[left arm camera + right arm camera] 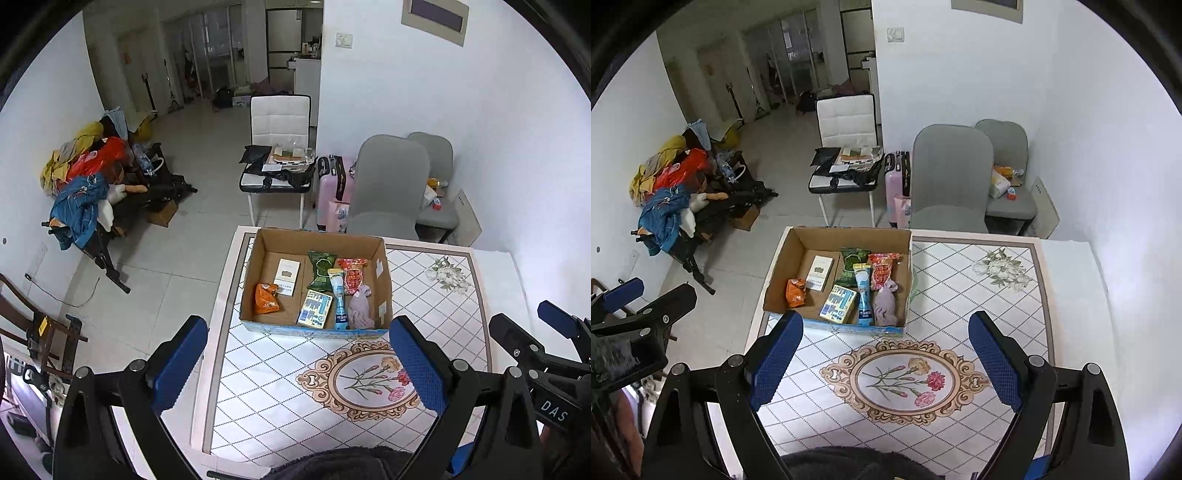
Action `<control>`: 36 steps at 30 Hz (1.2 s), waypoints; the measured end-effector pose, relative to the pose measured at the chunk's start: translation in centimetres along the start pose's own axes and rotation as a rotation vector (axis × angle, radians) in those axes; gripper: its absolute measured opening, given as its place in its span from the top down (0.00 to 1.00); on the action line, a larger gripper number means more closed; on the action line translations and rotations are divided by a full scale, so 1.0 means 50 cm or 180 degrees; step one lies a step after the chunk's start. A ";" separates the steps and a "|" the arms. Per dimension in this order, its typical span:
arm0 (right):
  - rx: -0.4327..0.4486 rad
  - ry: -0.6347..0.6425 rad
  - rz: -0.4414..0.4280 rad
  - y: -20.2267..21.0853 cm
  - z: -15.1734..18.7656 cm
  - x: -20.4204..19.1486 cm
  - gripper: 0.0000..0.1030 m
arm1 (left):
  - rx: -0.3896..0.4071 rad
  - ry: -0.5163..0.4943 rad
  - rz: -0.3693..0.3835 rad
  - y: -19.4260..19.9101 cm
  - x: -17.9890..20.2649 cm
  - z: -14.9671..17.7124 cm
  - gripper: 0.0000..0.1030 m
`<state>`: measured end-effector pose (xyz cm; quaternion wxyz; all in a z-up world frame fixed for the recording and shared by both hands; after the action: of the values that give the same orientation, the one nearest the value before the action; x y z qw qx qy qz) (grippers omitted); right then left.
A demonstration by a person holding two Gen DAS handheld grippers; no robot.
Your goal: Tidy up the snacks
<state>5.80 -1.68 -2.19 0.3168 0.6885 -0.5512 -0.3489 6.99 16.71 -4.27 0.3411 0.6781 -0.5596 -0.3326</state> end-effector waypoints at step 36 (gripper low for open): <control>0.0112 0.0003 0.0236 0.009 0.002 0.016 0.10 | 0.0030 0.0061 -0.0029 0.010 0.000 0.011 0.02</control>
<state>5.58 -2.57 -1.99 0.3177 0.6733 -0.5822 -0.3269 6.27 16.60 -4.14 0.3417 0.6854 -0.5548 -0.3250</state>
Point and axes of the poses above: each gripper's, at about its wrist camera, not at the fingertips, and y roughly against the way its jaws point, x to its right, z to its underside, the point moved 8 cm from there along -y, roughly the way its jaws point, and after that the axes turned 6 degrees about -z, right-handed, at the moved point
